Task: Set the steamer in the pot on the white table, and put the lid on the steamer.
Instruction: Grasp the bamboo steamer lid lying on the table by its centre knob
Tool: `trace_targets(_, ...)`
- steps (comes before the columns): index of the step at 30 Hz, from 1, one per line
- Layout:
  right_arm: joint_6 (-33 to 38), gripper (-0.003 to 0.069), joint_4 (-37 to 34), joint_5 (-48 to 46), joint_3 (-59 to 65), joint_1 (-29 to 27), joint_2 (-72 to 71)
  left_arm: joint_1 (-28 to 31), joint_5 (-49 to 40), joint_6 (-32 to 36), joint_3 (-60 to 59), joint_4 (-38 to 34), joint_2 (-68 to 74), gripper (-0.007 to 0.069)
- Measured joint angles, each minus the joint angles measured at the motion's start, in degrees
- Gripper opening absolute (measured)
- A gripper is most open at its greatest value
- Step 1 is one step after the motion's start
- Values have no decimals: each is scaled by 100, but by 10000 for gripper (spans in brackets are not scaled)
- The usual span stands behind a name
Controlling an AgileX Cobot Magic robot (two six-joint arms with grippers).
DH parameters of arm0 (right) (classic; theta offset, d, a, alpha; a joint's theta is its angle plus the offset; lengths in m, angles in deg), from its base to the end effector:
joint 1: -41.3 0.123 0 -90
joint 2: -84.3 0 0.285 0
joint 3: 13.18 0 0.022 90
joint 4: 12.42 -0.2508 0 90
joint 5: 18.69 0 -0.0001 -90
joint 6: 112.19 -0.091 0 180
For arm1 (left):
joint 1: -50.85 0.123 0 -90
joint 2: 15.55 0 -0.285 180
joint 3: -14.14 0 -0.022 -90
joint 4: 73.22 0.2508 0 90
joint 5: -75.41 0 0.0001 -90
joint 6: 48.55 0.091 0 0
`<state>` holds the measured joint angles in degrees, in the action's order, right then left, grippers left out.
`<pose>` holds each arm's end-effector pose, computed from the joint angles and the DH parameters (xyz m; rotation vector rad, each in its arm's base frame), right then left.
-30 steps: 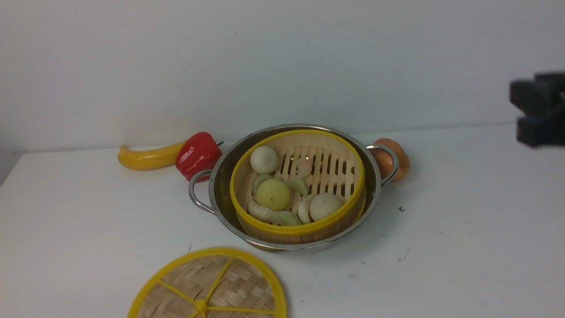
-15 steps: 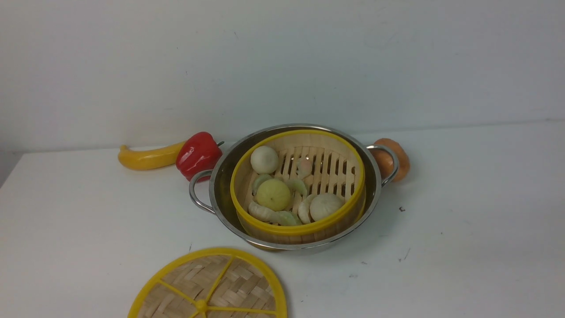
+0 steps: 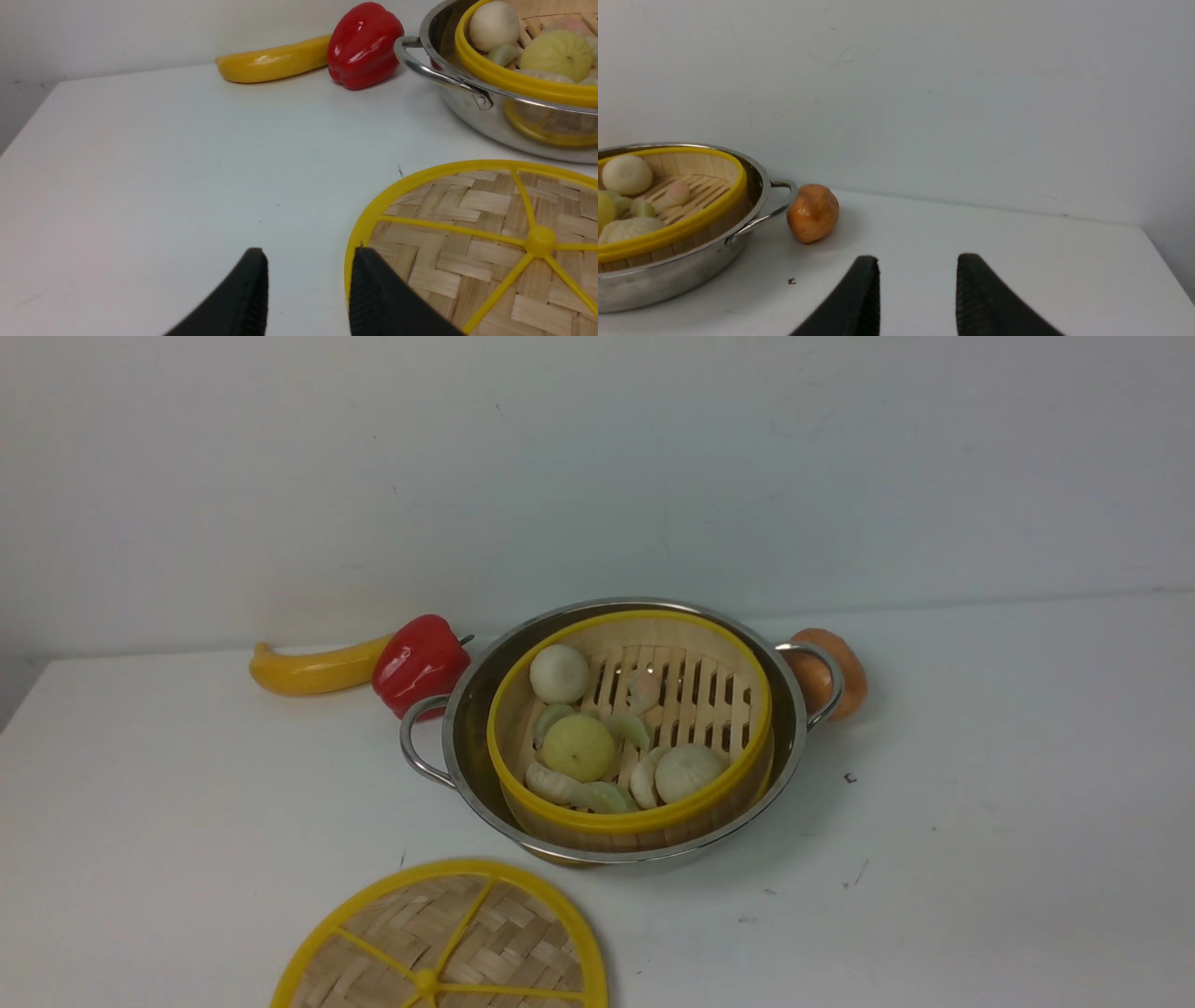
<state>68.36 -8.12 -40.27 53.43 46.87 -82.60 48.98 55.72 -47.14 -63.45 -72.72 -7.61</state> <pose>0.0544 0.0028 0.2362 -0.1359 1.7616 -0.0114 0.0538 -0.0015 0.1799 0.0580 1.8355 0.0028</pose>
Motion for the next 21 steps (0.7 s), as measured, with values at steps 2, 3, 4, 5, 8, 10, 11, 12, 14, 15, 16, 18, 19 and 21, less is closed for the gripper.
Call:
trace_targets(2,-56,251,127,-10,187,0,-178,0,0,0,0,0,0,241)
trace_targets(3,-107,251,146,-26,263,0,-277,0,0,0,0,0,0,241)
trace_targets(4,-171,251,153,-48,353,0,-379,0,0,0,0,0,0,241)
trace_targets(5,-226,251,153,-73,421,0,-443,0,0,0,0,0,0,241)
trace_targets(8,-421,251,153,-106,626,0,-508,0,0,0,0,0,0,241)
trace_targets(10,-506,251,157,-130,758,0,-508,0,0,0,0,0,0,241)
trace_targets(11,-515,251,157,-130,821,0,-508,0,0,0,0,0,0,241)
trace_targets(12,-520,251,157,-124,944,0,-508,0,0,0,0,0,0,241)
trace_targets(14,-526,251,157,-118,1059,0,-508,0,0,0,0,0,0,241)
trace_targets(15,-535,251,157,-112,1080,0,-508,0,0,0,0,0,0,241)
trace_targets(16,-541,251,157,-84,1102,0,-508,0,0,0,0,0,0,241)
trace_targets(18,-541,251,157,21,1108,0,-508,0,0,0,0,0,0,241)
trace_targets(19,-556,251,137,74,1108,0,-508,0,0,0,0,0,0,241)
trace_targets(21,-665,251,25,175,1108,0,-508,0,0,0,0,0,0,241)
